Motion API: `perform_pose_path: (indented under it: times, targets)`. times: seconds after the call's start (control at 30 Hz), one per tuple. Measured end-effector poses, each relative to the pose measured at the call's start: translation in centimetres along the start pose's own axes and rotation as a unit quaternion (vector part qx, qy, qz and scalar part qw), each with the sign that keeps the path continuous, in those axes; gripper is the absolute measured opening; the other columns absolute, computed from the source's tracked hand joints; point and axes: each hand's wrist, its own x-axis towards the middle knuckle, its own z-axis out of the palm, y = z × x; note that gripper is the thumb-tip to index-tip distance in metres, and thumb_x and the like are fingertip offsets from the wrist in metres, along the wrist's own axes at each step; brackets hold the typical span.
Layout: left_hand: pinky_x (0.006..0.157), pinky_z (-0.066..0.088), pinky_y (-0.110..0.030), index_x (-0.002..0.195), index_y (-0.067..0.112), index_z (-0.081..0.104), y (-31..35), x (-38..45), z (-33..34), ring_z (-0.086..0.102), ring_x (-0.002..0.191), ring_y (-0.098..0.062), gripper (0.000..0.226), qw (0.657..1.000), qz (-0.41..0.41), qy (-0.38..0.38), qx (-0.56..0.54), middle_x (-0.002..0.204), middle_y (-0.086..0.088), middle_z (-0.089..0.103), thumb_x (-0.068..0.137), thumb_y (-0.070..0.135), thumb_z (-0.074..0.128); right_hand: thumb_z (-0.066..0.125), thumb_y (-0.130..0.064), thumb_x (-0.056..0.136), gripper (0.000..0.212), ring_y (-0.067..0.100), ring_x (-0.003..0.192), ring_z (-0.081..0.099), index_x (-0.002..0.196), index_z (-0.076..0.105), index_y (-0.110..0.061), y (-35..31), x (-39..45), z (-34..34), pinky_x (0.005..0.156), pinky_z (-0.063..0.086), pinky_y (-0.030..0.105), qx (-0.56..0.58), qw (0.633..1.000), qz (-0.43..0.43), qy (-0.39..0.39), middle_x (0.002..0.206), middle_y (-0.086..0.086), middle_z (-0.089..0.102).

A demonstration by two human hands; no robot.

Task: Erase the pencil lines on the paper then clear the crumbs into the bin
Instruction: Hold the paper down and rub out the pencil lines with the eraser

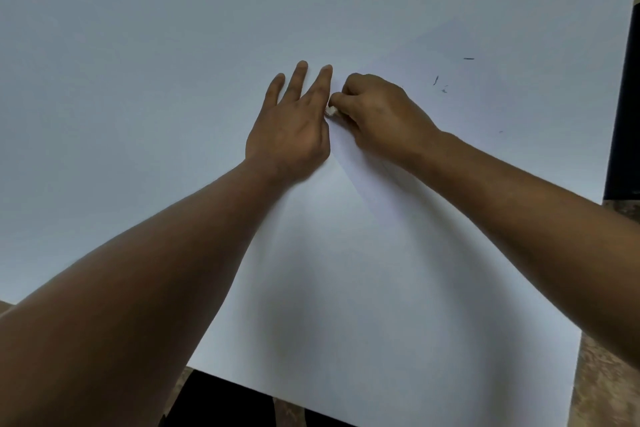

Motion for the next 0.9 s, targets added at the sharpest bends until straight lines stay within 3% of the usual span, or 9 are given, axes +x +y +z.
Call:
perform_pose_path:
  times: [0.2, 0.33, 0.43, 0.53, 0.7, 0.83, 0.9]
  targets:
    - [0.128, 0.003, -0.046, 0.162, 0.007, 0.012, -0.1, 0.0, -0.1, 0.006, 0.159, -0.026, 0.066, 0.999, 0.001, -0.012, 0.029, 0.169, -0.005, 0.024, 0.100, 0.014, 0.033, 0.049, -0.016, 0.102, 0.025, 0.028, 0.070, 0.049, 0.101, 0.067, 0.001, 0.4, -4.2, -0.8, 0.055, 0.045, 0.038, -0.022, 0.999, -0.018, -0.034, 0.079, 0.012, 0.054]
    - [0.128, 0.001, -0.046, 0.163, 0.012, 0.010, -0.2, 0.1, 0.1, 0.003, 0.159, -0.027, 0.066, 0.999, 0.005, -0.020, 0.041, 0.171, -0.002, 0.018, 0.101, 0.016, 0.030, 0.033, -0.028, 0.102, 0.043, 0.028, 0.072, 0.052, 0.098, 0.068, -0.003, 0.4, -4.0, -1.3, 0.059, 0.048, 0.039, -0.012, 0.998, -0.008, -0.069, 0.082, 0.009, 0.056]
    - [0.128, 0.000, -0.046, 0.163, 0.015, 0.013, -0.4, 0.2, 0.2, 0.001, 0.159, -0.027, 0.064, 0.998, 0.009, -0.031, 0.058, 0.171, -0.002, 0.014, 0.101, 0.021, 0.026, 0.047, -0.030, 0.101, 0.033, 0.024, 0.076, 0.057, 0.091, 0.070, -0.008, 0.8, -1.9, -1.6, 0.067, 0.047, 0.035, 0.043, 0.997, 0.044, -0.045, 0.083, 0.006, 0.057]
    - [0.128, 0.003, -0.048, 0.162, 0.015, 0.022, -0.1, 0.2, 0.2, 0.006, 0.159, -0.029, 0.064, 0.998, 0.018, -0.022, 0.061, 0.170, -0.004, 0.019, 0.099, 0.026, 0.019, 0.047, -0.029, 0.098, 0.032, 0.023, 0.076, 0.058, 0.094, 0.073, -0.011, 0.9, 0.3, -1.1, 0.066, 0.044, 0.033, 0.056, 0.995, 0.083, -0.002, 0.080, 0.006, 0.058]
    - [0.128, 0.004, -0.049, 0.161, 0.013, 0.025, -0.1, 0.8, -0.7, 0.006, 0.158, -0.030, 0.067, 0.997, 0.019, -0.026, 0.064, 0.170, -0.004, 0.019, 0.099, 0.032, 0.013, 0.043, -0.026, 0.099, 0.037, 0.024, 0.063, 0.049, 0.077, 0.063, -0.003, 0.0, -1.1, -1.2, 0.058, 0.036, 0.030, 0.026, 0.998, 0.050, 0.008, 0.074, 0.007, 0.049]
    - [0.128, 0.004, -0.048, 0.162, 0.013, 0.022, -0.1, 0.1, -0.4, 0.004, 0.159, -0.029, 0.066, 0.997, 0.010, -0.035, 0.070, 0.171, -0.003, 0.016, 0.099, 0.031, 0.020, 0.047, -0.030, 0.101, 0.039, 0.021, 0.061, 0.050, 0.075, 0.063, -0.006, 0.0, -4.5, -1.5, 0.056, 0.040, 0.032, 0.048, 0.997, 0.051, -0.045, 0.071, 0.002, 0.049]
    - [0.128, 0.002, -0.048, 0.163, 0.013, 0.020, 0.0, -0.2, -0.1, 0.001, 0.159, -0.028, 0.067, 0.997, 0.006, -0.039, 0.068, 0.171, -0.003, 0.013, 0.099, 0.035, 0.019, 0.054, -0.029, 0.100, 0.032, 0.020, 0.067, 0.057, 0.081, 0.070, -0.008, 0.4, -5.4, -1.5, 0.065, 0.047, 0.038, 0.118, 0.986, 0.103, -0.056, 0.071, 0.005, 0.058]
